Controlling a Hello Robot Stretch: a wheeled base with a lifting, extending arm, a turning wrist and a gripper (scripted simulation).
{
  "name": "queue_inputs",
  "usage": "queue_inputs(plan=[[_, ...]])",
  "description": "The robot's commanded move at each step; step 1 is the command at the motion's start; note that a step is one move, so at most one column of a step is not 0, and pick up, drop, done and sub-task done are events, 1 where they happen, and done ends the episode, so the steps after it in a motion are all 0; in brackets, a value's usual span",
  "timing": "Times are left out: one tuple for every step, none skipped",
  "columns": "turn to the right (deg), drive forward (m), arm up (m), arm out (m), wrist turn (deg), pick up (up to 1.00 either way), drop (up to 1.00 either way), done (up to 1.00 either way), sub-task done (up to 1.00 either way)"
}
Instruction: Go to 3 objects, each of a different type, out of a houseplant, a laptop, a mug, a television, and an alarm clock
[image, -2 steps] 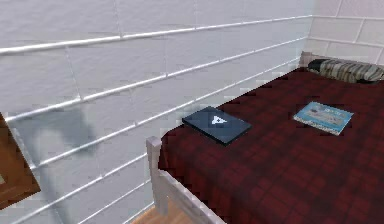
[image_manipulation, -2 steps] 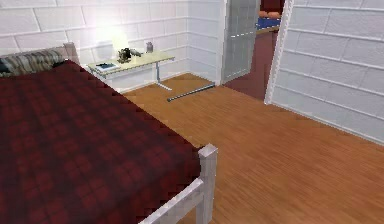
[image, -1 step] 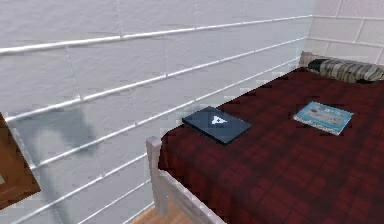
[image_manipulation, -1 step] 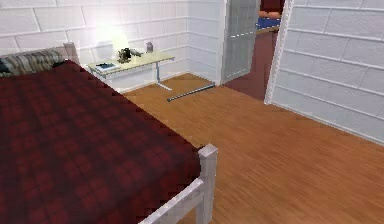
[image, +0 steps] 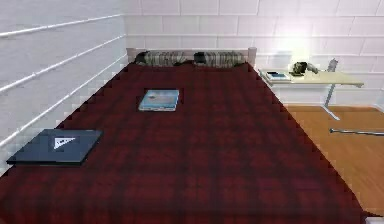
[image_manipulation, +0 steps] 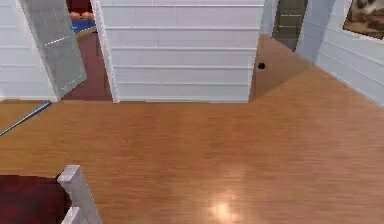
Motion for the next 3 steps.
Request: queue_inputs(plan=[[45.0, 0.00, 0.00, 0.00, 0.0, 0.00, 0.00, 0.00, 0.00], [36.0, 0.00, 0.00, 0.00, 0.0, 0.00, 0.00, 0.00, 0.00], [0.0, 0.95, 0.00, 0.00, 0.0, 0.00, 0.00, 0.00, 0.00]])
